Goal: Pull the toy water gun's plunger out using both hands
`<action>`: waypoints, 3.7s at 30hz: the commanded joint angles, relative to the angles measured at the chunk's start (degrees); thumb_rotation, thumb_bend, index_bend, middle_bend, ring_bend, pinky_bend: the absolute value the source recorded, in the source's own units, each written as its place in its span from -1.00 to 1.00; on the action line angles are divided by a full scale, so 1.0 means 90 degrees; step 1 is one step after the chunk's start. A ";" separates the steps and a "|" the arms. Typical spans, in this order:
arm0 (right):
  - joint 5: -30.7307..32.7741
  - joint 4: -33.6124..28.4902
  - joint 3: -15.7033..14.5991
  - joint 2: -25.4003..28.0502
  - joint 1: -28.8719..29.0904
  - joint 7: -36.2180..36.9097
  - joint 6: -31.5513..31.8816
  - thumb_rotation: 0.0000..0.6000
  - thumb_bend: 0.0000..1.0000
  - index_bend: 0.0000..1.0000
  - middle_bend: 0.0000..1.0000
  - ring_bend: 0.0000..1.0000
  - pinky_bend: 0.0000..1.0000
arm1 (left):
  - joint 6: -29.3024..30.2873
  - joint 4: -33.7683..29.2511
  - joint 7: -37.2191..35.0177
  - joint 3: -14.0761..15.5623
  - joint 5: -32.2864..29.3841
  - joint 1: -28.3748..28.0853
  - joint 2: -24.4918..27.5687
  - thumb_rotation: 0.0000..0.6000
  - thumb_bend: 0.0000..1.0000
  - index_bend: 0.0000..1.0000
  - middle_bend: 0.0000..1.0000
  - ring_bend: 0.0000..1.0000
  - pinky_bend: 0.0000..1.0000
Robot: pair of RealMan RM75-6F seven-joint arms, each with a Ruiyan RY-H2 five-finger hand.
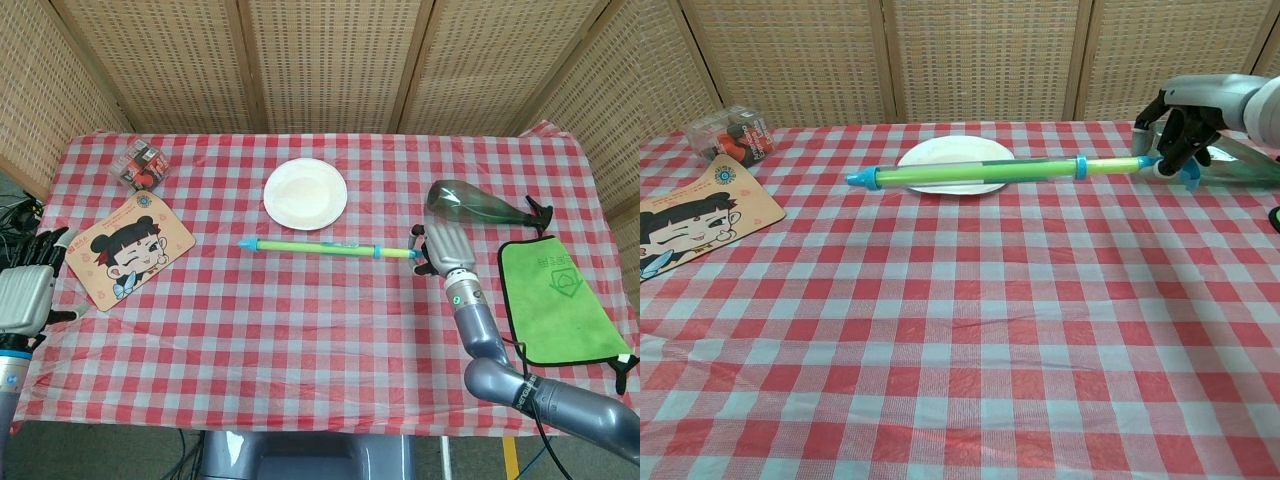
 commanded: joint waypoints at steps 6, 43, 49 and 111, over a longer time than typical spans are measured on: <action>0.0336 -0.0124 -0.0042 0.0136 0.0220 -0.0045 0.0026 1.00 0.17 0.66 1.00 1.00 0.44 | -0.0585 -0.0130 0.0886 -0.0563 -0.0744 -0.0941 -0.0021 1.00 -0.67 -0.84 -1.00 -1.00 -0.99; 0.0535 -0.0978 -0.0281 0.0758 0.0738 0.0478 0.0009 1.00 0.17 0.67 1.00 1.00 0.46 | -0.2564 0.1127 0.2694 -0.0671 -0.4580 -0.4085 -0.0891 1.00 -0.52 -0.12 0.74 0.58 0.39; 0.0568 -0.1019 -0.0357 0.0772 0.0795 0.0531 0.0005 1.00 0.17 0.67 1.00 1.00 0.46 | -0.2679 0.1103 0.2782 -0.0499 -0.5126 -0.4436 -0.0829 1.00 -0.52 -0.11 0.75 0.59 0.39; 0.0208 -0.1477 -0.0644 0.1053 0.0863 0.1067 0.0102 1.00 0.15 0.68 1.00 1.00 0.46 | -0.2326 0.1053 0.2638 0.0472 -0.5496 -0.5685 -0.1642 1.00 -0.22 0.18 0.75 0.59 0.39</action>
